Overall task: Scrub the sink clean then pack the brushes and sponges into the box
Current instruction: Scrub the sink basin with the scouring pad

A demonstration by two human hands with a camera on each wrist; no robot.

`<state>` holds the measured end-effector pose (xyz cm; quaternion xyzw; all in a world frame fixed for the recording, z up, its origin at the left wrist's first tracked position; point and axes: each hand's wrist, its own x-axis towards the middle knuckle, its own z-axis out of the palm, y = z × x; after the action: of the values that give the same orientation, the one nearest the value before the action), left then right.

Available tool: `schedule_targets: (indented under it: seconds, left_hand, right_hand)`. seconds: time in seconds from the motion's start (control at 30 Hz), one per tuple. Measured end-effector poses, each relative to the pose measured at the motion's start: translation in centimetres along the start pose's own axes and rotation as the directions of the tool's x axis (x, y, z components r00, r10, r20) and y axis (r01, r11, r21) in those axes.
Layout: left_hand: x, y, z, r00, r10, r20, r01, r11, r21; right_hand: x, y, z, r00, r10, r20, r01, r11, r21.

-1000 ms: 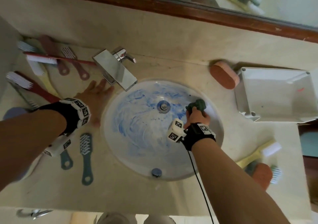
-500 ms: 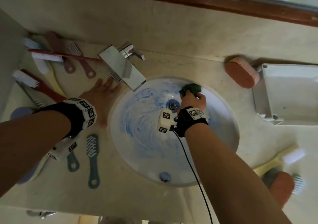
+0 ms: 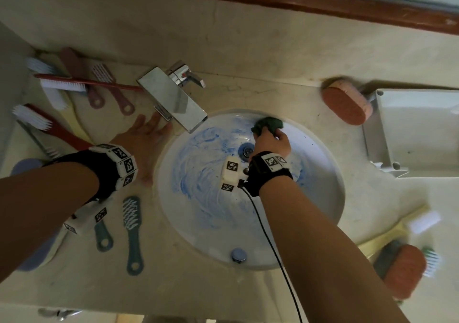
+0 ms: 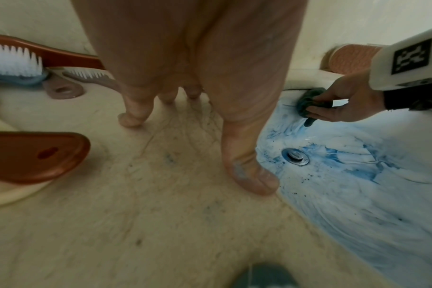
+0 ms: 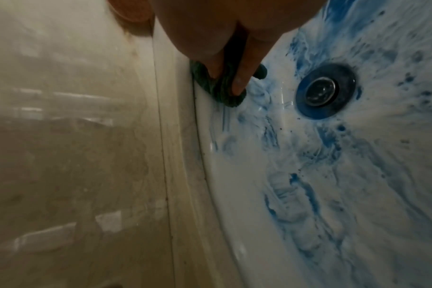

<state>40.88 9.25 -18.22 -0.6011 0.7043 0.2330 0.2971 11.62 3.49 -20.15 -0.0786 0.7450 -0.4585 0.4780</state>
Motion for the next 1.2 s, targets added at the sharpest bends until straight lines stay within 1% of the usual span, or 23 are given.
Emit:
schedule_targets:
  seconds: [0.07,0.13,0.23,0.3,0.33,0.4,0.53,0.63,0.7,0.73,0.83,0.87,0.93,0.97,1.07,1.13,1.2]
  left_hand:
    - [-0.1,0.1,-0.1,1.0,-0.005,0.008,0.005,1.0,0.01]
    - [-0.6,0.6,-0.6,1.0,-0.004,0.002,0.004,1.0,0.002]
    - [-1.5,1.1,-1.0,0.999,-0.034,0.008,0.034,0.999,-0.009]
    - [-1.7,1.3,-1.3,0.999,-0.042,0.018,0.042,0.999,0.012]
    - [-1.7,1.2,-1.2,0.999,-0.039,0.022,0.038,0.999,0.019]
    - [-1.2,0.9,-1.0,1.0,-0.021,0.014,0.021,1.0,0.017]
    - [-0.5,0.3,-0.3,1.0,-0.005,0.0,0.005,1.0,-0.005]
    - [-0.8,0.5,-0.6,1.0,-0.002,-0.005,0.002,1.0,-0.011]
    - [-1.0,0.6,-0.6,1.0,0.005,-0.014,-0.005,1.0,-0.021]
    - [-0.8,0.5,-0.6,1.0,0.009,-0.021,-0.009,1.0,-0.012]
    - [-1.1,0.6,-0.7,1.0,-0.017,-0.007,0.017,1.0,-0.014]
    - [-1.4,0.8,-0.9,1.0,-0.02,-0.005,0.02,1.0,-0.017]
    - [-1.6,1.1,-1.1,0.999,-0.034,0.008,0.034,0.999,-0.009]
    - [-1.6,1.1,-1.2,0.999,-0.037,0.006,0.037,0.999,-0.017]
    - [-1.1,0.7,-0.9,1.0,-0.009,-0.014,0.009,1.0,-0.016]
    - [-0.5,0.2,-0.5,0.999,0.015,-0.029,-0.015,1.0,-0.007]
    - [-0.1,-0.1,-0.2,1.0,0.0,-0.019,-0.001,1.0,-0.008]
  right_hand:
    - [-0.1,0.5,0.2,0.999,-0.021,0.025,0.021,0.999,-0.027]
    - [0.6,0.4,-0.7,1.0,-0.001,0.027,0.001,1.0,-0.013]
    - [2.0,-0.6,-2.8,0.995,0.086,-0.044,-0.085,0.996,0.033]
    - [2.6,-1.0,-3.9,0.991,0.127,-0.045,-0.124,0.991,0.057]
    - [2.6,-1.1,-3.9,0.992,0.118,-0.048,-0.115,0.991,0.063]
    - [2.1,-1.0,-2.9,0.994,0.105,-0.036,-0.105,0.994,0.016]
    - [0.3,1.2,1.2,0.999,-0.031,-0.007,0.031,0.995,-0.099]
    - [0.5,3.1,2.7,0.997,-0.072,0.036,0.077,0.985,-0.156]
    - [1.6,3.5,2.0,0.994,-0.102,0.03,0.106,0.978,-0.178]
    - [1.9,3.1,1.3,0.995,-0.101,0.005,0.101,0.978,-0.182]
    - [2.3,1.6,-0.7,0.995,-0.046,-0.085,0.035,0.991,-0.13]
    - [2.4,1.4,-1.0,0.995,-0.03,-0.09,0.02,0.993,-0.115]
    - [2.0,1.3,-0.5,0.995,-0.051,-0.083,0.041,0.992,-0.118]
    - [1.6,1.5,0.2,0.995,-0.069,-0.069,0.059,0.988,-0.144]
    - [0.2,2.9,3.1,0.993,-0.112,0.038,0.117,0.973,-0.201]
    - [-1.1,3.8,4.7,0.988,-0.106,0.116,0.129,0.969,-0.209]
    - [-1.7,4.0,5.1,0.979,-0.105,0.173,0.146,0.959,-0.243]
